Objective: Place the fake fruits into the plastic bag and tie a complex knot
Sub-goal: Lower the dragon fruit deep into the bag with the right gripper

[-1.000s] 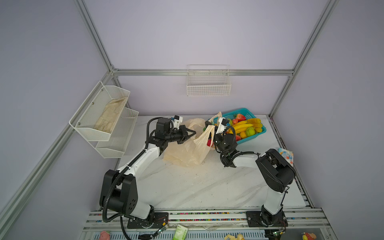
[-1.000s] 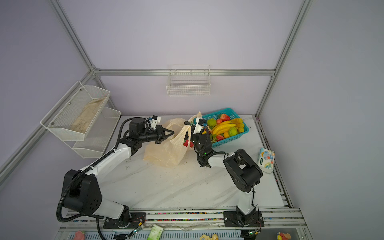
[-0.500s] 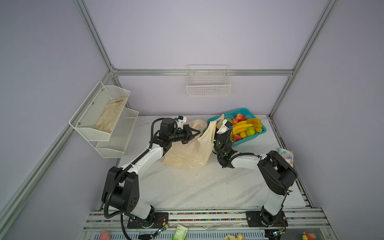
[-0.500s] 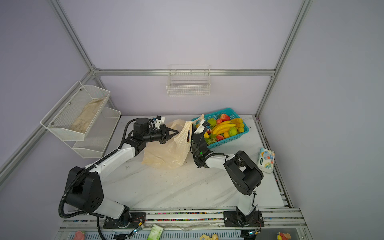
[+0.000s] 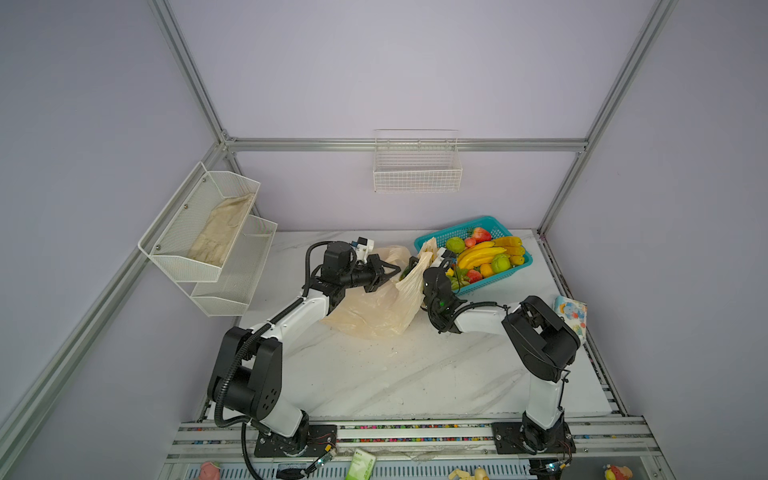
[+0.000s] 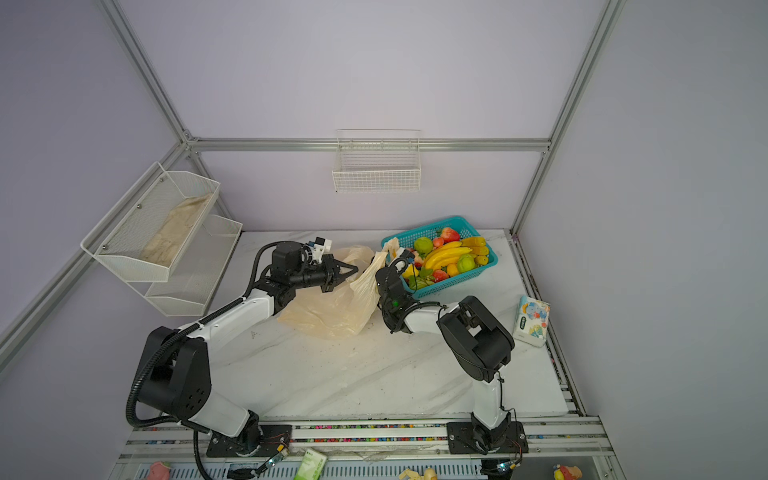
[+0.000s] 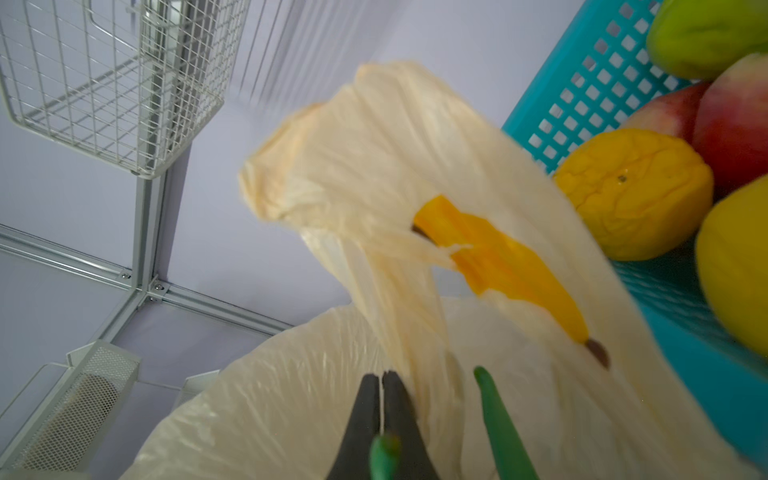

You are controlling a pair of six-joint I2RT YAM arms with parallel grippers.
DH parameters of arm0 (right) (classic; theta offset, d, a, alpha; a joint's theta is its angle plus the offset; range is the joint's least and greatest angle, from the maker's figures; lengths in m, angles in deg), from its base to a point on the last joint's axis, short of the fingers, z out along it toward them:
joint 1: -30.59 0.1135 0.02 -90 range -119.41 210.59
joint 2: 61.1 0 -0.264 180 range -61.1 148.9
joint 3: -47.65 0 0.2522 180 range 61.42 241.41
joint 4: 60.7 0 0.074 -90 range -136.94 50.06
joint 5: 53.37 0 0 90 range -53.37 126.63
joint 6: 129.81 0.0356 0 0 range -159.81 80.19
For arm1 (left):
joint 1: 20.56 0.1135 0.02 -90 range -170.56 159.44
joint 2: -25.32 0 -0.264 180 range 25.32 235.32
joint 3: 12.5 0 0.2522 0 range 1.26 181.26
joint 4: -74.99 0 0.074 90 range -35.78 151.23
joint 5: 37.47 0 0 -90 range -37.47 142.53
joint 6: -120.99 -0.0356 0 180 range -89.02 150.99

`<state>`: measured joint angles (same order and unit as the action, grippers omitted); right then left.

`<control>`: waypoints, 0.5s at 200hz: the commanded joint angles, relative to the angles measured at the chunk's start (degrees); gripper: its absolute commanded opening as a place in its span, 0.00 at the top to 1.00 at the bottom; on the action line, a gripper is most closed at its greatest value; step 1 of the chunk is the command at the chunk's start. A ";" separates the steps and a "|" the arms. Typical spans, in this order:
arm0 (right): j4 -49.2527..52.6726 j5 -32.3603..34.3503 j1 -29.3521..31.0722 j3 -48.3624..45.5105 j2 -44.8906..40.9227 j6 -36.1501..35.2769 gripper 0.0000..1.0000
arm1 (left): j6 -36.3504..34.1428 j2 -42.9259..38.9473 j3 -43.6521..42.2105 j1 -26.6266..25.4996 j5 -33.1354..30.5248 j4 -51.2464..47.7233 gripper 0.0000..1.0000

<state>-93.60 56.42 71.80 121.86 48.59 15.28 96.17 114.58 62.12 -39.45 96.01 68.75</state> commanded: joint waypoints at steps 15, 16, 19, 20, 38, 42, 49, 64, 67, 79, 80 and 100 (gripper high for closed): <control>1.42 -3.90 -0.06 1.44 -0.73 0.08 0.88 | -1.82 -0.31 -3.10 0.50 0.03 3.11 1.00; 1.45 -4.03 -0.07 1.39 -0.76 -0.08 0.87 | -1.87 -0.31 -3.07 0.56 0.02 3.15 1.00; 1.81 -4.40 -0.14 1.30 -0.84 -0.46 0.86 | -1.90 -0.37 -3.18 0.69 0.02 3.11 1.00; 1.95 -4.49 -0.15 1.28 -0.95 -0.57 0.86 | -1.95 -0.38 -3.19 0.70 0.02 3.11 1.00; 3.09 -7.29 -0.67 0.36 -2.01 -3.94 0.78 | -2.49 -0.67 -3.54 1.24 -0.06 2.88 1.00; 3.64 -7.87 -0.84 0.17 -2.36 -4.66 0.77 | -2.66 -0.81 -3.62 1.47 -0.08 2.79 1.00; 4.16 -8.88 -1.11 -0.21 -2.95 -6.09 0.75 | -3.02 -0.83 -3.69 1.73 -0.16 2.58 1.00; 5.69 -10.96 -1.61 -0.91 -4.63 -9.61 0.73 | -3.48 -0.84 -3.85 2.27 -0.20 2.24 1.00; 6.19 -11.24 -1.65 -1.00 -5.04 -10.14 0.72 | -3.49 -0.85 -3.89 2.40 -0.17 2.30 1.00; 7.79 -12.30 -2.01 -1.88 -6.91 -13.05 0.70 | -3.49 -0.93 -4.16 2.93 0.01 2.32 1.00; 7.97 -12.35 -2.05 -1.94 -7.02 -13.28 0.70 | -3.49 -0.93 -4.21 2.96 0.02 2.31 1.00; 11.80 -13.03 -2.36 -3.96 -11.00 -17.93 0.68 | -3.53 -1.36 -4.69 3.92 -0.20 2.65 1.00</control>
<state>-86.69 46.02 69.92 120.22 43.63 4.84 94.34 114.58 60.02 -36.79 95.75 69.37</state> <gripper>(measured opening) 0.308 0.048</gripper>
